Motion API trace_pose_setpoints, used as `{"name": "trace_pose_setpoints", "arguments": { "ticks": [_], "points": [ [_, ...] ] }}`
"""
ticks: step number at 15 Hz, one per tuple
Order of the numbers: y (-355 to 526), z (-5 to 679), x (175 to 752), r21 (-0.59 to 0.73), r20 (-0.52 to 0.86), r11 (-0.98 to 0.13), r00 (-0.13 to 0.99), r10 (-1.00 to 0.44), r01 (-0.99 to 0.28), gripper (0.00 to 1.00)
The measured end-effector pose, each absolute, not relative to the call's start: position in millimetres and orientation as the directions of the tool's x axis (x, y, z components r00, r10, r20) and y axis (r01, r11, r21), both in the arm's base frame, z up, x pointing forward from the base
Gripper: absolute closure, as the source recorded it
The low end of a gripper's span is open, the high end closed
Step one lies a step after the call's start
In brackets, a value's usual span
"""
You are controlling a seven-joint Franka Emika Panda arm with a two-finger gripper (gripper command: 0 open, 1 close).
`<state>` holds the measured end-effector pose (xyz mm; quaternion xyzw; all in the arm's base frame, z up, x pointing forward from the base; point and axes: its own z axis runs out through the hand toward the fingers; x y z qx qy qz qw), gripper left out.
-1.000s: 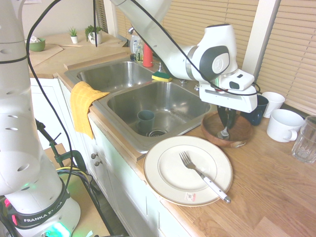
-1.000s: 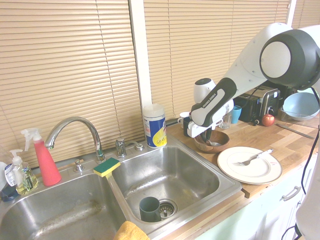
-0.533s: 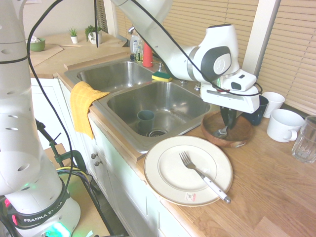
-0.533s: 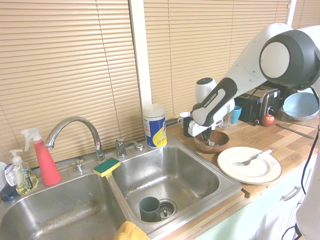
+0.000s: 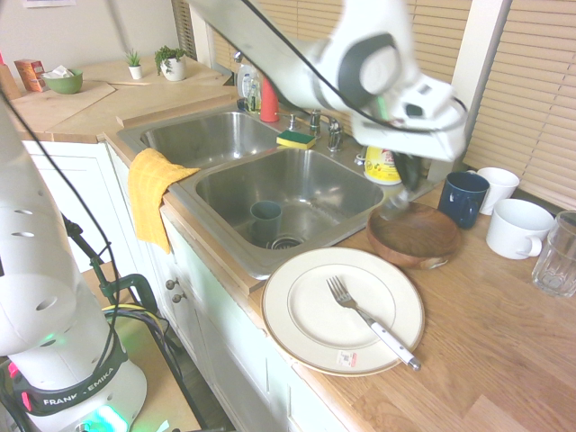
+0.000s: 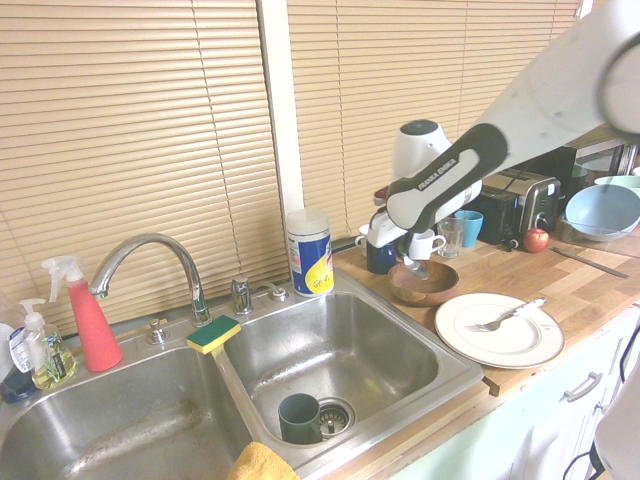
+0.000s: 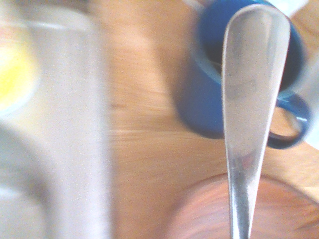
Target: Put the spoon into the sink
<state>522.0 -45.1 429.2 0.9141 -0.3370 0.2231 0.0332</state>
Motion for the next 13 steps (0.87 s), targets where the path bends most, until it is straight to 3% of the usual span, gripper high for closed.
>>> {"name": "trace_pose_setpoints", "arguments": {
  "ticks": [3,6,13],
  "points": [
    [54.6,415.0,497.5,-0.006,0.468,-0.819,0.722,-0.509,-0.574,1.0],
    [113.4,354.8,494.9,0.107,0.461,-0.823,0.762,-0.456,-0.558,1.0],
    [97.1,181.4,556.5,0.311,0.316,-0.748,0.806,-0.501,-0.587,1.0]
  ]
}}
